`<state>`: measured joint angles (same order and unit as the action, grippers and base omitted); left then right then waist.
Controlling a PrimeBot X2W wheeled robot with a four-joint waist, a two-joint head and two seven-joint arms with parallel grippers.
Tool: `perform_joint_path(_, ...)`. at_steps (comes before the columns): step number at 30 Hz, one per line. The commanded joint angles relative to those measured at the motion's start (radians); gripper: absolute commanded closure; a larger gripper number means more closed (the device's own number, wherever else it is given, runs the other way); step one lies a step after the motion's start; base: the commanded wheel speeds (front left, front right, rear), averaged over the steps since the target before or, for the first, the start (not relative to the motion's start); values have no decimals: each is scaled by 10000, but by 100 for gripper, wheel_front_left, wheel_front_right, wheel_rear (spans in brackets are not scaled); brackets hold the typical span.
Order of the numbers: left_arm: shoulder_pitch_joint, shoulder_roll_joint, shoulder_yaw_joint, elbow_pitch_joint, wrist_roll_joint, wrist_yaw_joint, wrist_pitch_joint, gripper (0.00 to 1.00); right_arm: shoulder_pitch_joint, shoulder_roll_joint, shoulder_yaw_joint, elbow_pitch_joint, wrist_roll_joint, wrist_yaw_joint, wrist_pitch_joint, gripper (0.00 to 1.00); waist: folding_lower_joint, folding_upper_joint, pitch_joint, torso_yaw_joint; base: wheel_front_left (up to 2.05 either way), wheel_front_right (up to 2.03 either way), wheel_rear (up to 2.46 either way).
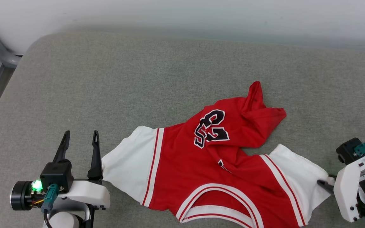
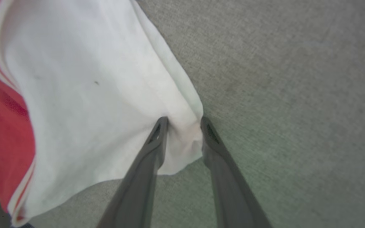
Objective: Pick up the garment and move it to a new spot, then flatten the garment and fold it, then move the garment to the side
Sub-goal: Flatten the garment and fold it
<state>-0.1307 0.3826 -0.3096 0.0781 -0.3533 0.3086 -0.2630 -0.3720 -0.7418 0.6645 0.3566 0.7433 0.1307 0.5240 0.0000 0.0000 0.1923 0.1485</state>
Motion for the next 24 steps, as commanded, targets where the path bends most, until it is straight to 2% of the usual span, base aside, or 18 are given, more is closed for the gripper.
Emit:
perform_joint_path(1,131,-56,100,73,120,-87,-23,0,214,308,342,244,41,0,-125,100,0,0,-153,-120,0,0,0)
perform_joint_path(9,-86,280,306,624,368,-958,-24,0,753,-219,-586,-25,555,-7,-1842,100,0,0,-861,-424,0,0,0)
perform_joint_path(15,-685,858,126,919,403,-1641,338,0,1993,-669,-1454,-276,642,-7,-2378,100,0,0,-1170,-693,0,0,0)
perform_joint_path(19,-1342,1261,-13,1109,206,-2301,1079,0,2655,-587,-2107,-544,559,-7,-2523,100,0,0,-1256,-845,0,0,0)
perform_joint_path(24,-2147,1731,-268,1272,-335,-3233,2907,0,3373,-326,-2804,-932,288,-7,-2445,100,0,0,-1343,-975,0,0,0)
